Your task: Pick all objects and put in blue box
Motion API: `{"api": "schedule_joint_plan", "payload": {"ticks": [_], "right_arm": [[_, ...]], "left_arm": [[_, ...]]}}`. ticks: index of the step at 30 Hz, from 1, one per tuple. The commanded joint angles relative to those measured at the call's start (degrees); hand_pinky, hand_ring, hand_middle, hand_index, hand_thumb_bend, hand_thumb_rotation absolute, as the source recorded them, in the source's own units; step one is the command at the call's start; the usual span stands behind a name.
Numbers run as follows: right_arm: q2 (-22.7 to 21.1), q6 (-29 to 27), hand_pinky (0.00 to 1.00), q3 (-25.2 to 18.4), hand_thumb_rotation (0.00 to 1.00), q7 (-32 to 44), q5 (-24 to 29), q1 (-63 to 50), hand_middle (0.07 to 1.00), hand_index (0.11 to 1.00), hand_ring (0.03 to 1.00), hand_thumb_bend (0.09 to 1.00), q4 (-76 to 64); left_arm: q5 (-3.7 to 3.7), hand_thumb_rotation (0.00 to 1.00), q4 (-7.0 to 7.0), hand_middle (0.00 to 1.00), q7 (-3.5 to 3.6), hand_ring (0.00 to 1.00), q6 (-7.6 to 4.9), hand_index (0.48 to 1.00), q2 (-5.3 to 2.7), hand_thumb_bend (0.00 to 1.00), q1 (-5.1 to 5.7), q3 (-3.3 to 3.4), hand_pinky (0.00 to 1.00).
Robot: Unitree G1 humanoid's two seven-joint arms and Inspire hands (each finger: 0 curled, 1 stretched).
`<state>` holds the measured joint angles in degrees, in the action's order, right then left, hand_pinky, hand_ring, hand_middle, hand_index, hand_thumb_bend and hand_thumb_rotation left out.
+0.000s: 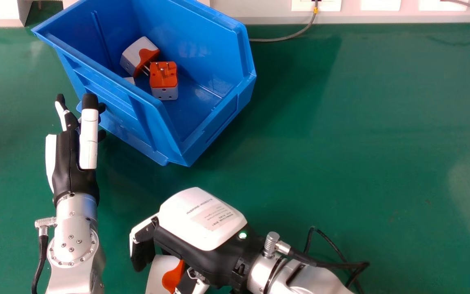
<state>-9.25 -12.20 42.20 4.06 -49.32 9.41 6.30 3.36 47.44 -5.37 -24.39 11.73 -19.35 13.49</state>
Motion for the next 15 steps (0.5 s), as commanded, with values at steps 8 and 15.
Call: {"api": "schedule_joint_plan", "payload": {"ticks": [8, 15], "right_arm": [[0.64, -2.16, 0.21, -0.89, 0.00, -1.96, 0.90, 0.89, 0.506, 0.474, 0.450, 0.520, 0.13], [-0.73, 0.08, 0.20, 3.05, 0.00, -3.47, -6.37, -1.14, 0.503, 0.474, 0.446, 0.519, 0.59]], "left_arm": [[-0.09, 1.00, -1.19, 0.85, -0.09, 0.90, -0.41, 0.938, -0.13, 0.99, -0.87, -0.20, 0.85], [-0.08, 1.00, -1.38, 0.85, -0.21, 0.90, -0.23, 0.938, -0.20, 1.00, -0.88, -0.23, 0.85]]}}
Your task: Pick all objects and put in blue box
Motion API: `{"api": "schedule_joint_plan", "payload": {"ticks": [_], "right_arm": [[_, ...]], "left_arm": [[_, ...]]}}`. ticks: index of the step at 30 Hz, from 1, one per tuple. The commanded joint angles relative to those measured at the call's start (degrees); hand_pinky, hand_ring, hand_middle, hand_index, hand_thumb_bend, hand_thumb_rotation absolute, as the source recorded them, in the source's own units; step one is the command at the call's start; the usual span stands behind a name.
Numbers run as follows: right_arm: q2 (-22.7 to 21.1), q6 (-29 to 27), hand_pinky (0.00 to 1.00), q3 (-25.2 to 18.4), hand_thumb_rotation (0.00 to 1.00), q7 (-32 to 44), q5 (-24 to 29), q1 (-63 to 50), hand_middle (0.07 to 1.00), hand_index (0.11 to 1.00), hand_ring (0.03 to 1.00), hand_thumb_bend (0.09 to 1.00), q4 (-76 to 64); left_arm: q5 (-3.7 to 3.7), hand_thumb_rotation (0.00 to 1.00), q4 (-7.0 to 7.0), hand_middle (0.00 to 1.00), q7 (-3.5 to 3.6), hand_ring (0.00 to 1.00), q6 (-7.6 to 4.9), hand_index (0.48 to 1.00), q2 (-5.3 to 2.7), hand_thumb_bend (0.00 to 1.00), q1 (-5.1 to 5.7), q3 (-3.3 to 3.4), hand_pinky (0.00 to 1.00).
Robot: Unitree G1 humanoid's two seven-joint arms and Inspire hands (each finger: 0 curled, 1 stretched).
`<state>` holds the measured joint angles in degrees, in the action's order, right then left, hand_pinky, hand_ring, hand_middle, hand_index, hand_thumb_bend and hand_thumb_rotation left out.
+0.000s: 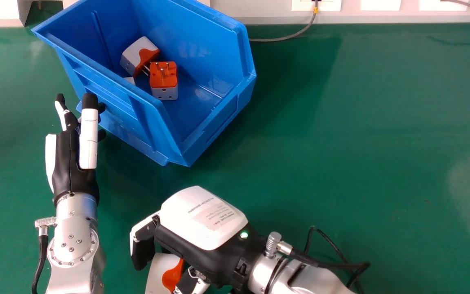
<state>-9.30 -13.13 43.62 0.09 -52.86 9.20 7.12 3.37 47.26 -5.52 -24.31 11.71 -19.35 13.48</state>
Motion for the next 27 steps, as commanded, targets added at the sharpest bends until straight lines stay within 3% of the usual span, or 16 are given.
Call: {"api": "schedule_joint_plan", "payload": {"ticks": [1, 4, 5, 9, 16, 22, 27], "right_arm": [[-1.21, 2.21, 0.20, 2.68, 0.00, 1.74, -5.01, -1.05, 0.499, 0.476, 0.442, 0.519, -1.12], [-2.46, 4.80, 0.27, 4.98, 0.00, 6.08, -9.67, -1.05, 0.507, 0.479, 0.441, 0.518, -4.17], [-2.58, 5.21, 0.33, 5.35, 0.02, 6.64, -10.25, -1.17, 0.565, 0.483, 0.499, 0.517, -4.63], [-2.34, 5.80, 0.44, 5.94, 0.07, 5.59, -10.10, -2.57, 0.674, 0.490, 0.604, 0.516, -4.41], [-1.41, 6.71, 0.48, 6.92, 0.10, 0.79, -10.97, -4.59, 0.723, 0.493, 0.641, 0.515, -2.90], [-0.25, 3.72, 0.46, 6.02, 0.08, -4.80, -6.00, -6.10, 0.665, 0.493, 0.602, 0.517, -0.43], [-0.66, 2.58, 0.42, 6.60, 0.04, -5.78, -5.74, -5.92, 0.592, 0.480, 0.552, 0.521, -0.33]], "left_arm": [[-0.08, 1.00, -1.31, 0.85, -0.06, 0.90, -0.27, 0.938, -0.20, 1.00, -0.83, -0.23, 0.85], [-0.09, 1.00, -1.61, 0.85, -0.14, 0.90, -0.10, 0.938, -0.20, 1.00, -0.75, -0.23, 0.85], [-0.10, 1.00, -1.69, 0.85, -0.17, 0.90, -0.06, 0.938, -0.21, 1.00, -0.73, -0.23, 0.85], [-0.17, 1.00, -2.06, 0.85, -0.32, 0.90, -0.01, 0.937, -0.27, 0.99, -0.48, -0.27, 0.85], [-0.18, 1.00, -2.07, 0.85, -0.41, 0.90, 0.14, 0.937, -0.21, 0.99, -0.53, -0.28, 0.85], [-0.34, 1.00, -2.75, 0.85, -0.58, 0.90, 0.39, 0.937, -0.19, 0.99, -0.26, -0.36, 0.85], [-0.41, 1.00, -3.10, 0.85, -0.62, 0.90, 0.58, 0.937, -0.08, 0.98, -0.07, -0.35, 0.85]]}}
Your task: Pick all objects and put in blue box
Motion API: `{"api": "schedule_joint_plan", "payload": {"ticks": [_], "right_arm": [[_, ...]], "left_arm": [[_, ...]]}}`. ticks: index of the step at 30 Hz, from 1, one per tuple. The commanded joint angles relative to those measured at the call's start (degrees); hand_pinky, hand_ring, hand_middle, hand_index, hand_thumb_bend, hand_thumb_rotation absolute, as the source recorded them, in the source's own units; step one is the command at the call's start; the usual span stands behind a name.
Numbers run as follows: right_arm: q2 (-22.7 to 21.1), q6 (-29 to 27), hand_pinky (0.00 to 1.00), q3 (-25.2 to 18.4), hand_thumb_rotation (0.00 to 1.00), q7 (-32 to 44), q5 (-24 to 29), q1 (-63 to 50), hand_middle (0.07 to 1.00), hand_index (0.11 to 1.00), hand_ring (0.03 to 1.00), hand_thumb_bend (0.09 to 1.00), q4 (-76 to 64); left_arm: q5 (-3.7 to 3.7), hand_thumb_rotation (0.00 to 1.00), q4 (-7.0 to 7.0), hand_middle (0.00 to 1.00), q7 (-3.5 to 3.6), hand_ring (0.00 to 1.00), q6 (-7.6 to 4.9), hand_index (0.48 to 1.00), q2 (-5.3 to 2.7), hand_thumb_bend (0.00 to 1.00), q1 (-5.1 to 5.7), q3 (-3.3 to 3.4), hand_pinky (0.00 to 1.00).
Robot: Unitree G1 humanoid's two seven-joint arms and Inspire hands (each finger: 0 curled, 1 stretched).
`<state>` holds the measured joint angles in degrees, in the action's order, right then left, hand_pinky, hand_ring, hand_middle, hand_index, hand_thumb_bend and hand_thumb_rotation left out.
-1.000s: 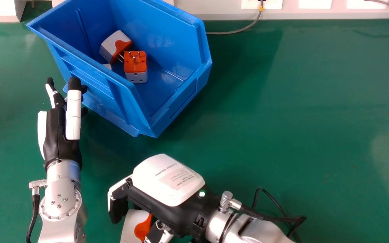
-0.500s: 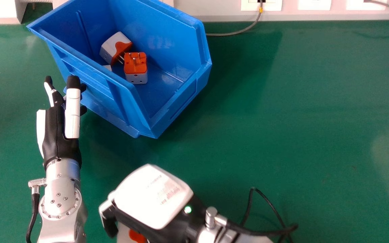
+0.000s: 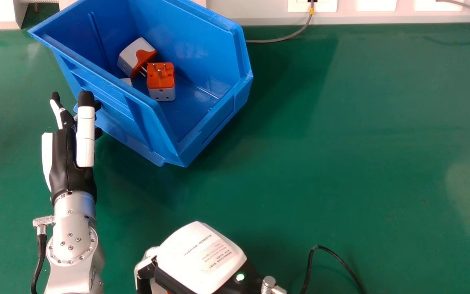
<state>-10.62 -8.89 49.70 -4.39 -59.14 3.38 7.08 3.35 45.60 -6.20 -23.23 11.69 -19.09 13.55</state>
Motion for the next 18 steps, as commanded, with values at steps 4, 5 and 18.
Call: {"api": "schedule_joint_plan", "payload": {"ticks": [4, 5, 18], "right_arm": [[0.65, -2.63, 0.41, 0.36, 0.02, -1.79, 1.14, -0.16, 0.557, 0.472, 0.534, 0.522, -0.15], [0.66, -2.87, 0.41, 0.19, 0.02, -1.85, 1.38, -0.27, 0.549, 0.470, 0.531, 0.523, -0.23], [0.75, -4.11, 0.39, -0.39, 0.00, -2.57, 2.13, -0.85, 0.520, 0.471, 0.509, 0.524, -0.58]], "left_arm": [[-0.30, 1.00, -1.42, 0.85, 0.23, 0.90, -0.53, 0.937, 0.01, 0.98, -0.25, -0.38, 0.85], [-0.20, 1.00, -1.44, 0.85, 0.38, 0.90, -0.58, 0.937, 0.04, 0.99, -0.21, -0.34, 0.85], [-0.35, 1.00, -1.60, 0.85, 0.51, 0.90, -0.44, 0.936, 0.35, 0.99, -0.20, -0.42, 0.85]]}}
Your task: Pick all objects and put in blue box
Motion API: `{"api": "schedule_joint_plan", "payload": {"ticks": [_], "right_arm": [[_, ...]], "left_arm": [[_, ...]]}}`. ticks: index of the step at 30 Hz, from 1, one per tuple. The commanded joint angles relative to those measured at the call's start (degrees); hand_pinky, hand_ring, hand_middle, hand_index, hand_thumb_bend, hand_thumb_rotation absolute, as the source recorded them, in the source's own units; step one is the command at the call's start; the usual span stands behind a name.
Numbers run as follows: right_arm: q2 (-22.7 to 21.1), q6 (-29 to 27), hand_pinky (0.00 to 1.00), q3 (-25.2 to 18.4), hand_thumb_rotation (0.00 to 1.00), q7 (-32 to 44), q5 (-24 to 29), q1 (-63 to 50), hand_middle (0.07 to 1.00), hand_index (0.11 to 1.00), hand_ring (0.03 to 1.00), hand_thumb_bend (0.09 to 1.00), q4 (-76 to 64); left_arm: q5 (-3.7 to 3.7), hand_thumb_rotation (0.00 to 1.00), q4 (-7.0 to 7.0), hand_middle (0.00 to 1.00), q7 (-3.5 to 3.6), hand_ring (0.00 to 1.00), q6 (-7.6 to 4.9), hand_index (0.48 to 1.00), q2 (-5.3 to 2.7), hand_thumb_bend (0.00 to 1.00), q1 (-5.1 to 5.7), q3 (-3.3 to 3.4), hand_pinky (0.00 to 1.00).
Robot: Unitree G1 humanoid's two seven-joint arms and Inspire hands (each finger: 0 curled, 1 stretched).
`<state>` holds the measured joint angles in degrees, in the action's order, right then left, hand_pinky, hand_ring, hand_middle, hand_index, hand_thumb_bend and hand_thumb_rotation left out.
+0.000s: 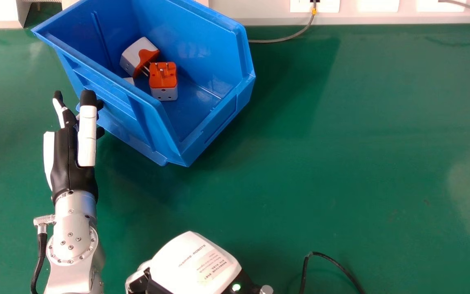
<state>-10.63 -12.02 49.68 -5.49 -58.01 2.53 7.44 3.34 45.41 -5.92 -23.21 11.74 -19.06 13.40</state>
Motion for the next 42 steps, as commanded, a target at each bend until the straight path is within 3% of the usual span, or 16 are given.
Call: {"api": "schedule_joint_plan", "payload": {"ticks": [1, 11, 20, 28, 31, 36, 42], "right_arm": [[0.78, -1.16, 0.39, -0.42, 0.00, -1.64, 1.00, 0.07, 0.520, 0.471, 0.509, 0.524, -0.80], [0.33, -2.58, 0.39, -4.45, 0.00, -1.40, 4.13, 2.07, 0.514, 0.471, 0.508, 0.524, -2.68], [1.57, -2.86, 0.37, -15.18, 0.00, -9.73, 6.67, 6.30, 0.528, 0.487, 0.496, 0.509, -5.72], [2.13, -2.33, 0.37, -22.43, 0.00, -10.69, 11.01, 8.37, 0.530, 0.496, 0.491, 0.501, -8.51], [2.31, 0.28, 0.37, -25.39, 0.00, -11.74, 9.53, 9.46, 0.528, 0.501, 0.486, 0.500, -10.36], [2.17, 2.70, 0.37, -27.17, 0.00, -14.09, 6.82, 10.58, 0.529, 0.502, 0.483, 0.500, -11.35], [1.63, 1.42, 0.36, -27.74, 0.00, -14.86, 7.83, 11.44, 0.527, 0.509, 0.473, 0.499, -10.77]], "left_arm": [[-0.31, 1.00, -1.41, 0.85, 0.24, 0.90, -0.42, 0.936, 0.26, 0.99, -0.26, -0.26, 0.85], [-0.30, 1.00, -1.11, 0.85, 0.06, 0.90, -0.38, 0.936, 0.07, 0.98, -0.55, -0.32, 0.85], [-0.02, 1.00, -1.00, 0.85, 0.49, 0.90, -0.73, 0.935, -0.02, 0.98, -0.37, -0.26, 0.85], [-0.21, 1.00, -1.24, 0.85, 0.46, 0.90, -0.59, 0.935, 0.08, 0.98, -0.32, -0.26, 0.85], [-0.23, 1.00, -1.17, 0.85, 0.47, 0.90, -0.73, 0.935, 0.09, 0.98, -0.27, -0.25, 0.85], [-0.23, 1.00, -0.43, 0.85, 0.41, 0.90, -0.92, 0.935, 0.06, 0.98, -0.63, -0.22, 0.85], [-0.32, 1.00, -0.27, 0.85, 0.23, 0.90, -0.76, 0.934, -0.02, 0.98, -0.92, -0.29, 0.85]]}}
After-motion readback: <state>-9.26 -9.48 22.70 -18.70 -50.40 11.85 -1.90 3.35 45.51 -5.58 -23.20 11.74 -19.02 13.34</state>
